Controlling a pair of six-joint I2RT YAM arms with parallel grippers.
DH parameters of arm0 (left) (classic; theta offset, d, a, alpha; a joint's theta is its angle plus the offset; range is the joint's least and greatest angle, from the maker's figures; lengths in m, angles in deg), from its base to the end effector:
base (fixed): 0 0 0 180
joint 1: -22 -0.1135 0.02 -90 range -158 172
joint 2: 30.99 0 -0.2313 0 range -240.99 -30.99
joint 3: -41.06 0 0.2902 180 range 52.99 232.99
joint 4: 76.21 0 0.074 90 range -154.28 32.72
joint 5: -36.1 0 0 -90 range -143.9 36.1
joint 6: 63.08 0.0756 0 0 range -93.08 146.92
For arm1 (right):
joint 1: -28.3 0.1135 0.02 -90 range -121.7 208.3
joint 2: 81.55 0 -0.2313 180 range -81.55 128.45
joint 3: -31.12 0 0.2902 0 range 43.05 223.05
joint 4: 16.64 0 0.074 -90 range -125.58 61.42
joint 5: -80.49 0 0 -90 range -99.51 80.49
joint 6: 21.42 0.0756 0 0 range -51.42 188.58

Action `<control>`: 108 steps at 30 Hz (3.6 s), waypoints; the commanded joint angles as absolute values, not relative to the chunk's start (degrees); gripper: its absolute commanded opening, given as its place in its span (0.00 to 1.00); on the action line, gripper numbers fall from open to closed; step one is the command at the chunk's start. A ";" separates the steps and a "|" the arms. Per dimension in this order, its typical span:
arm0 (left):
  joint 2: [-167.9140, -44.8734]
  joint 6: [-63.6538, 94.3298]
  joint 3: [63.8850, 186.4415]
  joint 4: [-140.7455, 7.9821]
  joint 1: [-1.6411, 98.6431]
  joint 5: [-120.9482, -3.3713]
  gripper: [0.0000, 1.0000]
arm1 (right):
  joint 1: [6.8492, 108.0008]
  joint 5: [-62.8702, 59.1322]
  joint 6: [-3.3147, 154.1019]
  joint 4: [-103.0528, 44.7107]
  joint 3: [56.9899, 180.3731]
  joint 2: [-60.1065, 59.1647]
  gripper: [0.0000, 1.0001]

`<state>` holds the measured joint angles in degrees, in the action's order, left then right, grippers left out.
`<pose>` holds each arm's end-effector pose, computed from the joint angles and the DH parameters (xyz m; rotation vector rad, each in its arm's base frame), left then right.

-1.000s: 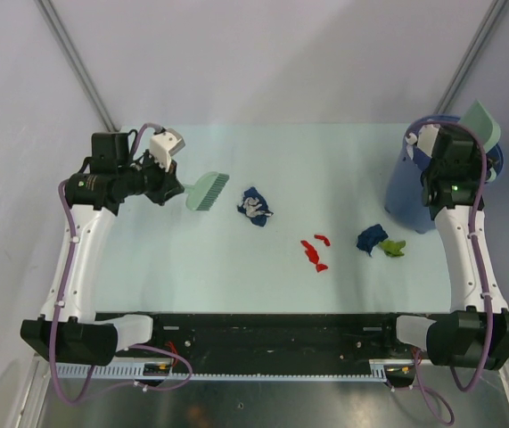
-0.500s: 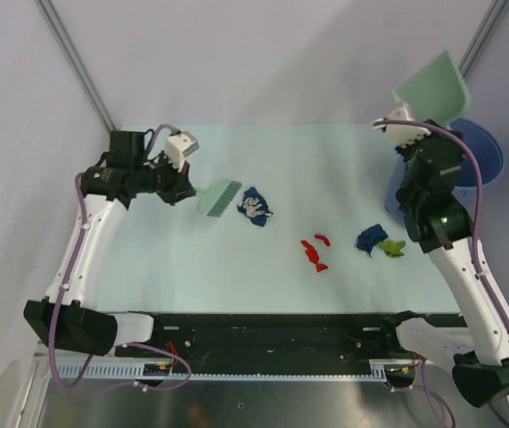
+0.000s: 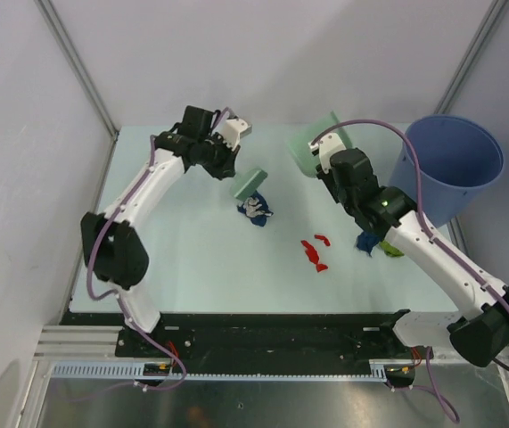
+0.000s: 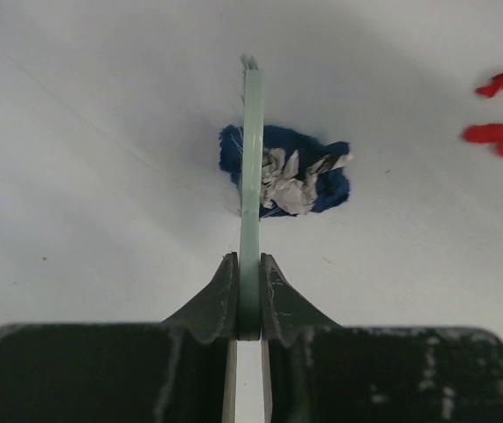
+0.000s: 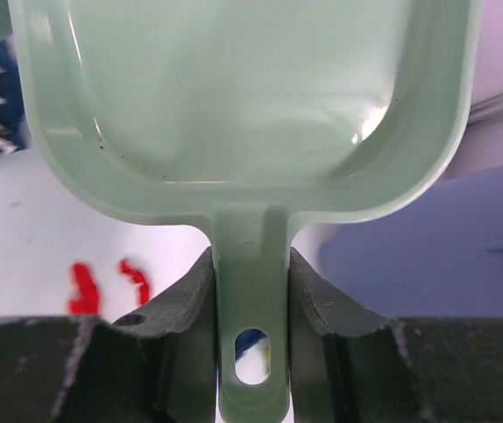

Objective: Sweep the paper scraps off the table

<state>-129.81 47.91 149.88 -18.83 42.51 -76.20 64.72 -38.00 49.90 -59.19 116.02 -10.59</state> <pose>0.4009 -0.1806 0.2865 1.0055 2.1420 -0.4612 0.3026 0.1785 0.3348 -0.6568 1.9097 -0.3181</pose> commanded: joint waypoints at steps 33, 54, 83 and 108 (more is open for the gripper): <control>-109.30 60.14 133.15 -11.28 27.71 -91.52 0.00 | 72.86 -12.06 71.38 -65.74 112.31 10.12 0.00; -123.89 49.33 139.65 -17.52 31.94 -85.68 0.00 | 77.69 -16.80 73.59 -70.06 112.13 16.70 0.00; -131.28 47.57 144.67 -22.44 32.09 -82.71 0.00 | 77.34 -19.09 68.75 -61.72 125.57 33.14 0.00; -107.19 51.44 139.04 -20.51 30.80 -72.70 0.00 | 77.96 -20.22 66.12 -65.57 121.45 12.95 0.00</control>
<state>-110.06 50.97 135.89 -19.88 32.61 -75.18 77.81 -18.29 67.32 -63.54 121.42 20.07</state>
